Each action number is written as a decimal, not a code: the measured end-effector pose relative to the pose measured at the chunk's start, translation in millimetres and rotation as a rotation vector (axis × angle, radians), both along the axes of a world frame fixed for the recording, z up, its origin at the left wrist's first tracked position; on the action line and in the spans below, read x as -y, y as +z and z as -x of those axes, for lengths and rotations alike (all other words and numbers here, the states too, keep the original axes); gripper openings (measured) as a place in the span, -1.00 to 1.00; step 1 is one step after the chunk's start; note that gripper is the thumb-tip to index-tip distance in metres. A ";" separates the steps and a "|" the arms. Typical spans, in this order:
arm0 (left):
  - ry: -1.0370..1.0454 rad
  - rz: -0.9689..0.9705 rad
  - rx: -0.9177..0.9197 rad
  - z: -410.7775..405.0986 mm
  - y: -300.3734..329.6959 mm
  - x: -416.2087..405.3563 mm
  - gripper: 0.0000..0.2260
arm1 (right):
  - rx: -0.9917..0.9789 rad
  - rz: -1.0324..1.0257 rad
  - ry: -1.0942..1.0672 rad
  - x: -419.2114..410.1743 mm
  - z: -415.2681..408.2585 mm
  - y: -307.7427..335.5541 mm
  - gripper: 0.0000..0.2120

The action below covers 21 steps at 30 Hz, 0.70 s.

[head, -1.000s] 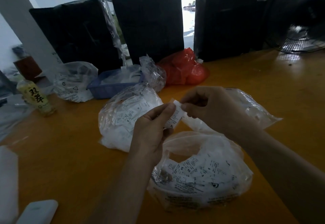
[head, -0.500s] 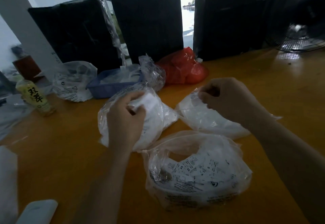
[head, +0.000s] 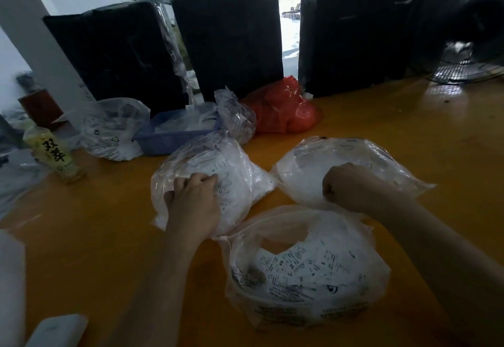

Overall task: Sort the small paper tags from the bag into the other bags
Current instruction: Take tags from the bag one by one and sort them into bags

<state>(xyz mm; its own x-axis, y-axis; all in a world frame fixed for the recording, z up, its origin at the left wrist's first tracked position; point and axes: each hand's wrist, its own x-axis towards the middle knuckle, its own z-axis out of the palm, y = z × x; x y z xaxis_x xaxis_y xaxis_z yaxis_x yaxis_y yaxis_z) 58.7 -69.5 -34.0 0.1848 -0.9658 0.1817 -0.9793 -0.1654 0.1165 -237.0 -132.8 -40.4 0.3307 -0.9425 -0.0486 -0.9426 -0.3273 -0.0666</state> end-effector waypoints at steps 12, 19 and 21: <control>-0.211 0.414 -0.555 34.0 25.4 -14.9 -0.76 | 0.041 0.145 -0.111 -19.0 6.4 50.4 -0.72; -0.324 0.350 -0.544 52.7 24.8 -22.4 -0.79 | -0.019 -0.100 -0.218 -23.4 0.0 56.2 -0.58; -0.337 0.321 -0.576 53.9 24.7 -22.6 -0.79 | 0.112 -0.055 -0.242 -24.1 1.8 65.5 -0.60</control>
<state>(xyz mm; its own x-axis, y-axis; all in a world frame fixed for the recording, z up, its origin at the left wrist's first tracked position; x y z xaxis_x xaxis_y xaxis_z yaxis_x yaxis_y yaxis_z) 4.8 -46.9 -9.2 0.0386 -0.9027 0.4284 -0.7397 0.2624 0.6196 -238.8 -108.7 25.1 0.1020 -0.9917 -0.0780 -0.9786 -0.0859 -0.1868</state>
